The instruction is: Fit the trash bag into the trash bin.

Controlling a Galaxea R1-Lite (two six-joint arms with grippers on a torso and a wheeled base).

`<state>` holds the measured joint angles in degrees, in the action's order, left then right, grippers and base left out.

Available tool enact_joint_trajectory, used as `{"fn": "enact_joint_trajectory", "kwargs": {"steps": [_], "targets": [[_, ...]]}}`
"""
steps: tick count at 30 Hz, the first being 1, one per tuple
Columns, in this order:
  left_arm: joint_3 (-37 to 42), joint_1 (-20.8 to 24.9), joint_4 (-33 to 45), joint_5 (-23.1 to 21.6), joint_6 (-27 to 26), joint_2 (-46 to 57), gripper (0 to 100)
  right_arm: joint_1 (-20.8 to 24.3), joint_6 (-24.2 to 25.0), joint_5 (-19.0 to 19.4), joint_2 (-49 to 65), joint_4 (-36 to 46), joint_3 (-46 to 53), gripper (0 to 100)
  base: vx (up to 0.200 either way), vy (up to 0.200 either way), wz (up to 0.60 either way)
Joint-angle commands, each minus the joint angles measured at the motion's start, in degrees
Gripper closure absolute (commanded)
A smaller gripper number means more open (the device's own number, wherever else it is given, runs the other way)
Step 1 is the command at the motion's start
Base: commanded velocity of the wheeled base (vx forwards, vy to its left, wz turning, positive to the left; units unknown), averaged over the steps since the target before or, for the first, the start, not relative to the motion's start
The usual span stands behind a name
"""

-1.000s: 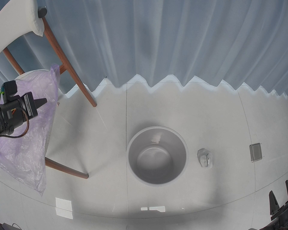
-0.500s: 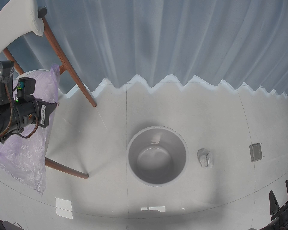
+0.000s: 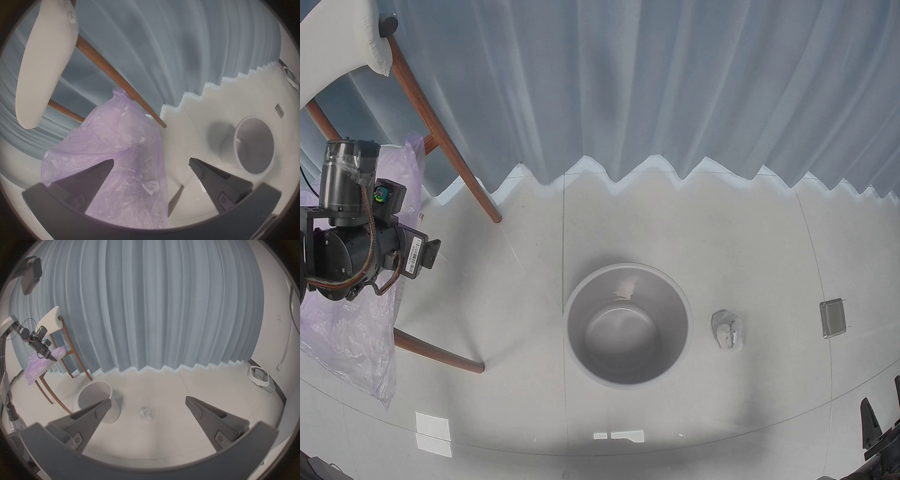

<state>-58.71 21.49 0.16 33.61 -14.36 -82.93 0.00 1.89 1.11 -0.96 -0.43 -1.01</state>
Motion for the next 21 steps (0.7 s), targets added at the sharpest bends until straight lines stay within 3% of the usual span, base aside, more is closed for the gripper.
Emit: {"fn": "enact_joint_trajectory", "kwargs": {"steps": [1, 8, 12, 18, 21], "targets": [[0.3, -2.5, -0.3, 0.1, -1.0, -2.6, 100, 0.0, 0.0, 0.0, 0.9, 0.0, 1.0, 0, 0.000, 0.000, 0.00], [-0.4, -5.1, -0.9, -0.9, -0.5, -2.1, 100, 0.0, 0.0, 0.0, 1.0, 0.0, 1.0, 0, 0.000, 0.000, 0.00], [-0.3, -5.6, -3.1, -4.0, 1.1, -1.4, 100, 0.0, 0.0, 0.0, 1.0, 0.0, 1.0, 0, 0.000, 0.000, 0.00], [-0.2, -5.8, -2.9, -13.6, 14.4, 2.2, 100, 0.0, 0.0, 0.0, 1.0, 0.0, 1.0, 0, 0.000, 0.000, 0.00], [0.1, -6.1, -2.9, -18.1, 23.6, 3.4, 100, 0.0, 0.0, 0.0, 1.0, 0.0, 1.0, 0, 0.000, 0.000, 0.00]]}}
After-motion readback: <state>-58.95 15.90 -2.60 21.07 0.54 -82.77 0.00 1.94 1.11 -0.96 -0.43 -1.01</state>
